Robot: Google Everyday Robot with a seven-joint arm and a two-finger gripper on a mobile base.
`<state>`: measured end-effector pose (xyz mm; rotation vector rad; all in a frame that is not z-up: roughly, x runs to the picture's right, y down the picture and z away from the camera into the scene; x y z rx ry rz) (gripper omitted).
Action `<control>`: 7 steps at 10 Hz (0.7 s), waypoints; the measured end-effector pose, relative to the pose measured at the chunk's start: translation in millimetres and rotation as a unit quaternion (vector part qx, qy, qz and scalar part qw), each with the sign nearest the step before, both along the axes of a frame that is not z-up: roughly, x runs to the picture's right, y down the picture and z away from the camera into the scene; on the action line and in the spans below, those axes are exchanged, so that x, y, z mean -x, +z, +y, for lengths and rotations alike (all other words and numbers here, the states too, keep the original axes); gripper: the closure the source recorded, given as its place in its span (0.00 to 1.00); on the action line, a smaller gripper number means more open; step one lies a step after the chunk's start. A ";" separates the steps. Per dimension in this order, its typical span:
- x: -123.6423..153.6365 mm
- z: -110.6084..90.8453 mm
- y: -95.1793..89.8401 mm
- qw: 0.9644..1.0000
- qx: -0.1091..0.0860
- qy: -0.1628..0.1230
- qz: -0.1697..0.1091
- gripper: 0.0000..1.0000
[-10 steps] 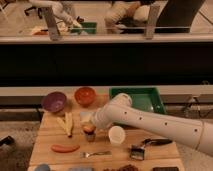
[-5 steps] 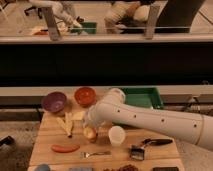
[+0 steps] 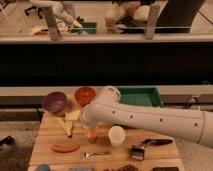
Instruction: Place apple in metal cup
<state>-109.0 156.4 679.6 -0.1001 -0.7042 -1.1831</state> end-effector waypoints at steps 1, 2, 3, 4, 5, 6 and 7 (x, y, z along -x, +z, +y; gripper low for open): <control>-1.7 -0.9 -1.4 1.000 -0.003 0.003 0.003 0.20; -5.6 -2.7 -2.9 1.000 -0.005 0.008 0.006 0.20; -11.1 -5.1 -3.9 1.000 -0.006 0.019 0.007 0.20; -16.0 -6.9 -5.4 1.000 -0.006 0.028 0.005 0.20; -27.5 -9.6 -8.1 0.999 -0.005 0.044 0.002 0.20; -36.2 -12.5 -11.2 0.998 -0.004 0.060 -0.002 0.20; -40.5 -14.4 -13.5 0.998 -0.003 0.070 -0.008 0.20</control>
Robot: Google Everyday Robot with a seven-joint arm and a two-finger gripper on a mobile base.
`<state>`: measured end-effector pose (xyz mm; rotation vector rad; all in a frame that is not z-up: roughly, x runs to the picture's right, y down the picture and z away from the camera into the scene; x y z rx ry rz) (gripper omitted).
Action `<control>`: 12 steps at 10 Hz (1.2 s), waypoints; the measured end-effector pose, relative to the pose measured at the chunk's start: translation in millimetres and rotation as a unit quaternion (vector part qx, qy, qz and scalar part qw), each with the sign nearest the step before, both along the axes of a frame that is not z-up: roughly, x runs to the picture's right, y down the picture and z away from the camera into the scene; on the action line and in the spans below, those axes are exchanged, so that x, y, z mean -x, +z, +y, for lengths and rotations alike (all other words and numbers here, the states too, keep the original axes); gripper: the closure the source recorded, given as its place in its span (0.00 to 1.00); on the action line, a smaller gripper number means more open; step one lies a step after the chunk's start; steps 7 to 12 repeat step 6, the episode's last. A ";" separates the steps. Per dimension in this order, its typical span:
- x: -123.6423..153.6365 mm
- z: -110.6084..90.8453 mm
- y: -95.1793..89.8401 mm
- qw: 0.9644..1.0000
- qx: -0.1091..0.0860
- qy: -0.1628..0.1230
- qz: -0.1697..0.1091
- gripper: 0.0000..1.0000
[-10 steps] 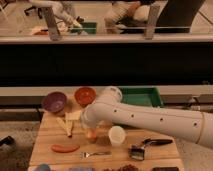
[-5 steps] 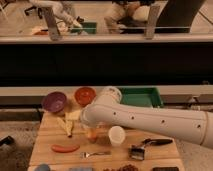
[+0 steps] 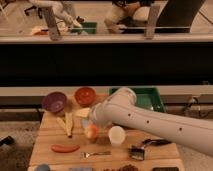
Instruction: Place apple in metal cup
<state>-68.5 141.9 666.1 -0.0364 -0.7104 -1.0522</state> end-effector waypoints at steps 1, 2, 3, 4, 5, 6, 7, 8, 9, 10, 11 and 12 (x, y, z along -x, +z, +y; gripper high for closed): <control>-8.7 -4.3 -4.7 1.000 0.000 0.020 -0.008 0.20; -12.8 -6.7 -7.3 1.000 -0.003 0.028 -0.011 0.20; -14.9 -9.3 -10.6 0.999 -0.008 0.037 -0.014 0.20; -15.1 -11.1 -13.2 0.999 -0.011 0.041 -0.016 0.20; -14.2 -11.9 -15.5 0.999 -0.014 0.045 -0.019 0.20; -14.1 -12.6 -17.3 0.998 -0.018 0.048 -0.021 0.20; -14.1 -12.6 -17.3 0.998 -0.018 0.048 -0.021 0.20; -14.1 -12.6 -17.3 0.998 -0.018 0.048 -0.021 0.20; -14.1 -12.6 -17.3 0.998 -0.018 0.048 -0.021 0.20; -14.1 -12.6 -17.3 0.998 -0.018 0.048 -0.021 0.20; -14.1 -12.6 -17.3 0.998 -0.018 0.048 -0.021 0.20; -14.1 -12.6 -17.3 0.998 -0.018 0.048 -0.021 0.20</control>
